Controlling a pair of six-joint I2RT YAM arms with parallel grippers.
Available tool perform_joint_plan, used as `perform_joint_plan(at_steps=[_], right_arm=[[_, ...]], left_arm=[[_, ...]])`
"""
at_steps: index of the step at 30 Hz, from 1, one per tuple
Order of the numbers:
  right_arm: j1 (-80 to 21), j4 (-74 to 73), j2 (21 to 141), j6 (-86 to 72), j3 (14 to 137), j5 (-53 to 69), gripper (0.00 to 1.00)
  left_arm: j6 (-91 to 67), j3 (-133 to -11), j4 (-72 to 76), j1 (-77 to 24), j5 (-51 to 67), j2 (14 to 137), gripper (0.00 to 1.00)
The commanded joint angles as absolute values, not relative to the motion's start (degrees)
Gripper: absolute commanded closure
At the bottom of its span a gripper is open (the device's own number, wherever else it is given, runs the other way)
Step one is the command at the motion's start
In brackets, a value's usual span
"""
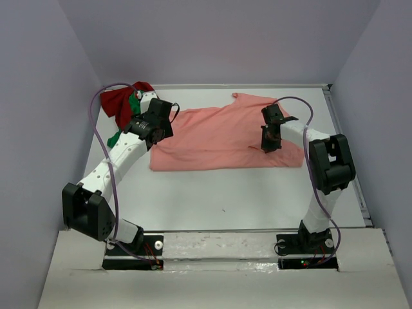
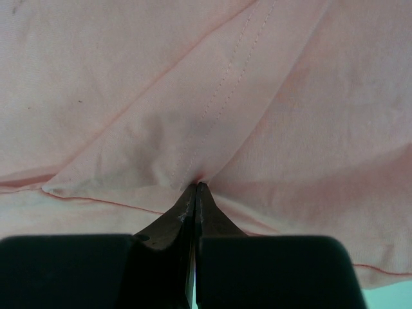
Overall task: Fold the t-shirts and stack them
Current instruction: Fold the tshirt
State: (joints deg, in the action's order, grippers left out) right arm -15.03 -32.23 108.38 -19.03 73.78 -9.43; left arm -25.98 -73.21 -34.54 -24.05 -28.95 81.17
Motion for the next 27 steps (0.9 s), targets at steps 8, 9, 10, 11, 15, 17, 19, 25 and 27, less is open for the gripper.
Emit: perform_joint_plan(at_steps=[8, 9, 10, 11, 15, 17, 19, 25, 27], right_arm=[[-15.7, -32.1, 107.1, -16.0, 81.1, -12.4, 1.0], [-15.7, -32.5, 107.4, -15.7, 82.5, -12.1, 1.0], [-15.7, -32.8, 107.8, -15.6, 83.4, -12.2, 1.0], [-15.7, -32.9, 108.4, -15.3, 84.0, -12.0, 1.0], [-15.7, -34.0, 111.3, -14.4, 87.9, -9.9, 1.0], [-16.3, -36.1, 112.0, -15.1, 89.4, -10.4, 1.0], [-16.3, -36.4, 111.4, -15.9, 88.7, -12.6, 0.95], [-16.3, -35.1, 109.5, -17.0, 81.8, -15.6, 0.6], [-16.3, -34.4, 108.6, -17.3, 79.7, -16.5, 0.6]], left_arm=[[-26.2, -71.5, -33.2, -24.4, -27.2, 79.9, 0.21], [-26.3, -71.3, -33.0, -24.5, -26.8, 80.1, 0.21], [-26.3, -71.1, -33.0, -24.6, -26.8, 80.2, 0.21], [-26.4, -71.0, -32.9, -24.6, -26.8, 80.2, 0.21], [-26.4, -70.9, -33.0, -24.7, -27.0, 79.8, 0.21], [-26.0, -71.1, -33.2, -24.7, -27.3, 79.4, 0.21], [-26.0, -71.1, -33.4, -24.6, -27.5, 79.0, 0.21], [-25.7, -70.5, -33.0, -24.7, -27.1, 79.7, 0.21], [-25.8, -70.3, -32.9, -24.7, -26.9, 79.5, 0.21]])
